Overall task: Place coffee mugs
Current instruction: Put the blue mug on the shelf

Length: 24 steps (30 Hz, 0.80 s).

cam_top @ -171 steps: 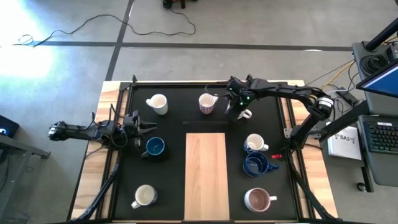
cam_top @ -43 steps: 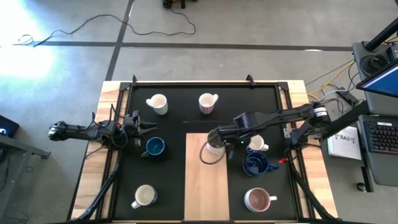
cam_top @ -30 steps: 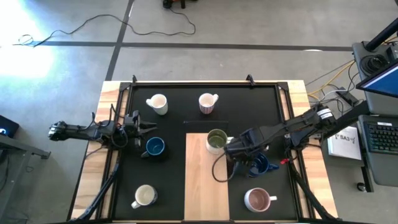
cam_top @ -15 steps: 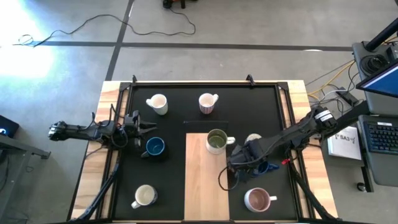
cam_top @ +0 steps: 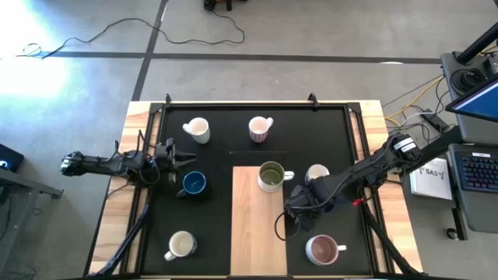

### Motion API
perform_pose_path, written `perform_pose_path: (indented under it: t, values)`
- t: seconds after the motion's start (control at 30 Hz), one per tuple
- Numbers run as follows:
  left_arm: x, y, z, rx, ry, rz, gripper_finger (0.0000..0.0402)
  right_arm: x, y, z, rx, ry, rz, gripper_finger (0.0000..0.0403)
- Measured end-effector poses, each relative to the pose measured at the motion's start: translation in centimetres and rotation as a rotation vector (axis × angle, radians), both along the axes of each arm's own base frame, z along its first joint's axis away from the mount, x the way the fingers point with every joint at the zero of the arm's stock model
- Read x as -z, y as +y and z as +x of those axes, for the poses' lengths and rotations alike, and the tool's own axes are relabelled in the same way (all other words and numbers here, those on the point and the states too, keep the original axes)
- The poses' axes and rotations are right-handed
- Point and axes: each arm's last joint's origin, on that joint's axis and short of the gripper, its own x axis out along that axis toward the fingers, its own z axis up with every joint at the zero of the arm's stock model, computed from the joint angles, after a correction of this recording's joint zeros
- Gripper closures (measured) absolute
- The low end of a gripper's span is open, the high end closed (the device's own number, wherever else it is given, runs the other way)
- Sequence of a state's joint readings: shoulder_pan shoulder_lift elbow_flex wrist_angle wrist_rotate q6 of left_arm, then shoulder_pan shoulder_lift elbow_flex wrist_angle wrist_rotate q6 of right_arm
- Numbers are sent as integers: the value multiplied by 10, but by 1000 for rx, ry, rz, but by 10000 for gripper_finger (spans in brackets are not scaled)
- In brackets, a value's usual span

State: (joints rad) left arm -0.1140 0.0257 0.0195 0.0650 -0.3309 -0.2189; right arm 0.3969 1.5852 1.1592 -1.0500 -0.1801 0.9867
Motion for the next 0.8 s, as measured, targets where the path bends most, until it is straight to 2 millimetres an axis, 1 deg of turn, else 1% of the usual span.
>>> perform_pose_path:
  t: [0.03, 0.2, 0.3, 0.6, 0.7, 0.8]
  values:
    - [0, 0, 0, 0, 0, 0, 319, -1, 0, 1, -18, -7, 5, 382]
    - [0, 0, 0, 0, 0, 0, 319, -10, 4, 7, -24, -39, 57, 386]
    - [0, 0, 0, 0, 0, 0, 319, -22, 8, 13, -48, -75, 106, 386]
    - [0, 0, 0, 0, 0, 0, 319, -62, 15, 29, -96, -226, 146, 388]
    - [0, 0, 0, 0, 0, 0, 319, -72, 16, 33, -122, -287, 128, 388]
    - [0, 0, 0, 0, -1, 0, 319, -75, 18, 40, -143, -343, 121, 389]
